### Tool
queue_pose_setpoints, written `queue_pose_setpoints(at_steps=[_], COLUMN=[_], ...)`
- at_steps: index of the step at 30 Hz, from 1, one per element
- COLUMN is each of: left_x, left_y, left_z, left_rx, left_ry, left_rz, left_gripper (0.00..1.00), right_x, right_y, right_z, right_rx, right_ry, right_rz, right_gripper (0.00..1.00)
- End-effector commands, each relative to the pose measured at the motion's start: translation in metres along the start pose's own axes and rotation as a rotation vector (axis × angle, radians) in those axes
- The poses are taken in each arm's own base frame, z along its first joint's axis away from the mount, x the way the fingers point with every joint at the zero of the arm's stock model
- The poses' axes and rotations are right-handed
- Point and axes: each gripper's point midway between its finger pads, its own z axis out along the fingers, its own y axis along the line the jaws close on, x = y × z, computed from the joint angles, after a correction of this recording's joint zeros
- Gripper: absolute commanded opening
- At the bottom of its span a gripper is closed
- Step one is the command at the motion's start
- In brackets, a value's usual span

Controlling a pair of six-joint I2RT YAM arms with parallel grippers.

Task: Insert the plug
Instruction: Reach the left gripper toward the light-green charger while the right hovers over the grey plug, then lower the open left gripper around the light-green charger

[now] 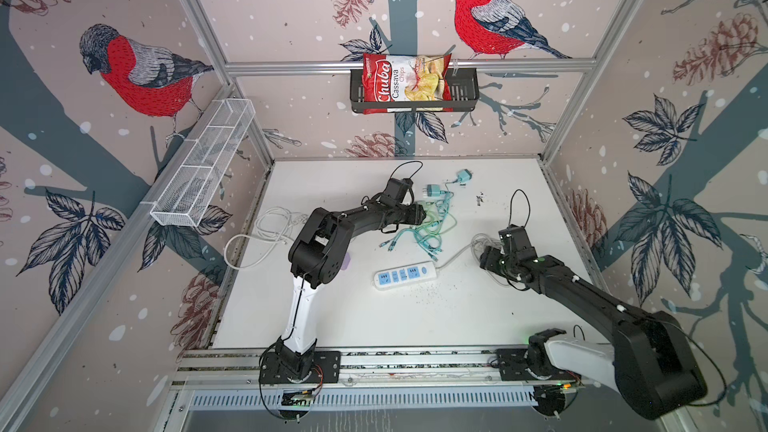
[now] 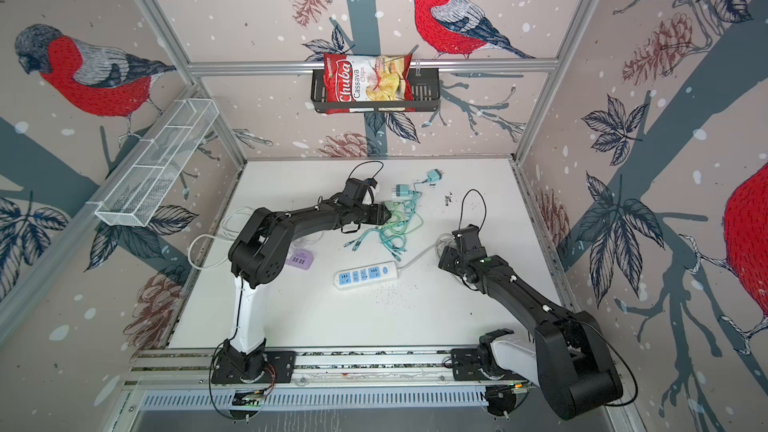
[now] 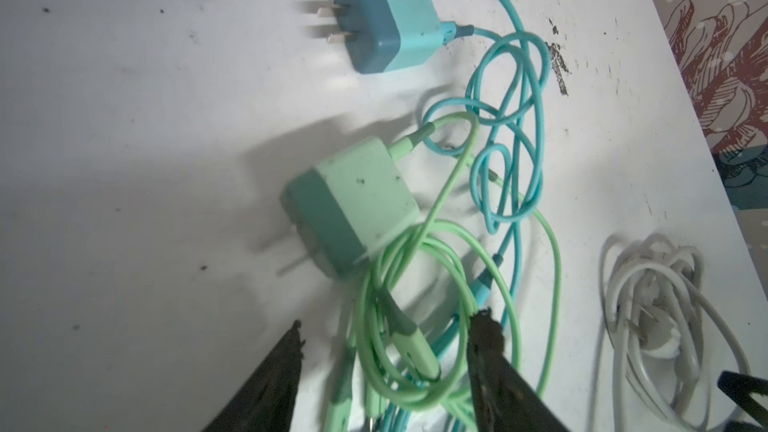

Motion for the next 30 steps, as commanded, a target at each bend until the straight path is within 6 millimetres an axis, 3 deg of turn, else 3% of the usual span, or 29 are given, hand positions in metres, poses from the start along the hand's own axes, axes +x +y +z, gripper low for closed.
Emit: queue_pose_setpoints(at_steps=[1,7,12,17,24,30], left_x=[-0.006,-0.028,-0.053,-0.071,-0.066,-0.05], left_y=[0.006,0.026,0.039,0.066,0.082,0.07], left_z=[-0.013,-0.021,-0.006,0.011,0.029,0.032], left_rx=[-0.062,-0.219,-0.291,-0.38,-0.406,-0.371], left_ry=[-0.02,-0.013,-0.019,-0.014,0.026,0.053], left_rz=[0.073,0.212,0.284,0.226,0.201,0.239], left_gripper=[0.64,0.65,0.64,0.56,0.54,0.54], right_x=[-0.004,-0.005,-0.005,-0.006,-0.008,-0.007], right_y=[0.003,0.005,0.006,0.005,0.005,0.006], right_z=[0.002,0.003,0.0,-0.005,-0.012,-0.012], right_rx=[-0.013,-0.014,-0.022,-0.024,-0.029,-0.031], right_ry=[-0.012,-0.009,-0.015,-0.026,-0.042,-0.043], right_rz=[-0.007,-0.011,-0.008,-0.002,-0.008,-0.009], right_gripper=[0.73,0.73,0.72,0.72,0.72,0.72])
